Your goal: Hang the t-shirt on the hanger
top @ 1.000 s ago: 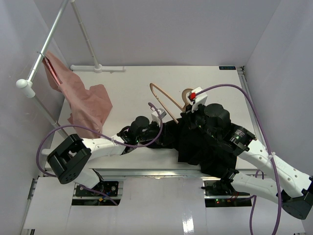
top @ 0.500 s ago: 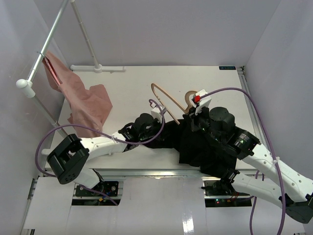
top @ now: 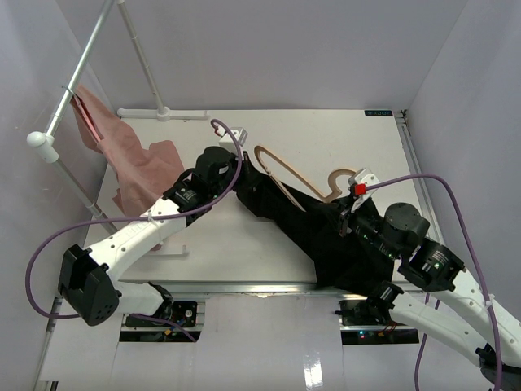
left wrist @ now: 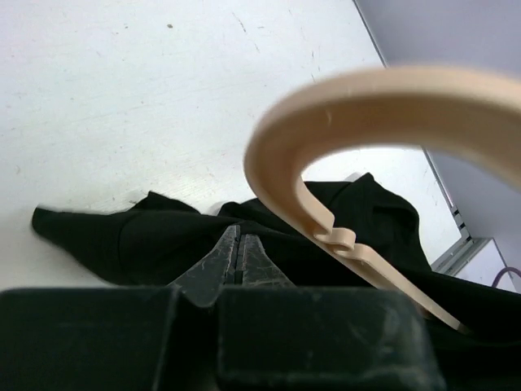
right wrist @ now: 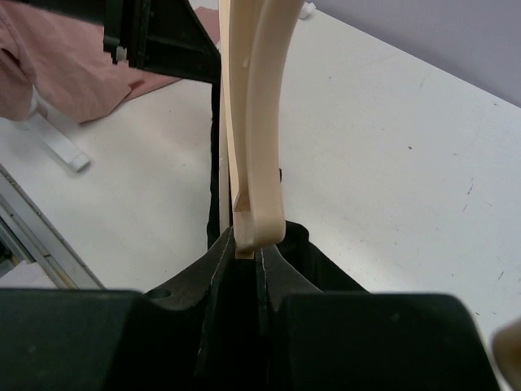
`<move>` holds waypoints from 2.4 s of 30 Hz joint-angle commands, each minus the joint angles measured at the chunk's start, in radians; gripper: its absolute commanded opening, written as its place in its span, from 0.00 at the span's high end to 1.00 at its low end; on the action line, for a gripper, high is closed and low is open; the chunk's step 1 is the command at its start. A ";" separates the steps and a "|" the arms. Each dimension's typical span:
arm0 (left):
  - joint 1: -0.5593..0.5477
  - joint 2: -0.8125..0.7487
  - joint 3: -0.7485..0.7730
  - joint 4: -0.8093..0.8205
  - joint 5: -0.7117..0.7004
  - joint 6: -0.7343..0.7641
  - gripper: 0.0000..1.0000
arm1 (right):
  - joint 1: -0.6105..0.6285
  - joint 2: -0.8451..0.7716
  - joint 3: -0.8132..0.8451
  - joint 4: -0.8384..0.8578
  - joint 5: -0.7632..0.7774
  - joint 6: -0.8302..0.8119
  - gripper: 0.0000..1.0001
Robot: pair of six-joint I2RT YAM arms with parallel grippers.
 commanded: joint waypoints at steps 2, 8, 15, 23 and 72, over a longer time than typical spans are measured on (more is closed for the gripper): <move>0.091 0.006 0.167 -0.195 0.004 0.051 1.00 | 0.002 -0.032 0.021 -0.064 -0.021 -0.014 0.92; 0.163 0.050 0.348 -0.333 0.045 0.097 1.00 | 0.001 -0.054 0.034 -0.107 -0.032 -0.047 0.92; 0.177 0.080 0.483 -0.439 0.048 0.137 1.00 | 0.001 -0.021 0.031 -0.125 -0.049 -0.049 0.92; 0.181 0.121 0.612 -0.525 -0.092 0.191 1.00 | 0.001 0.003 0.019 -0.125 -0.061 -0.038 0.92; 0.142 0.163 0.712 -0.522 0.059 0.274 1.00 | 0.001 0.300 0.120 -0.075 -0.027 0.016 0.92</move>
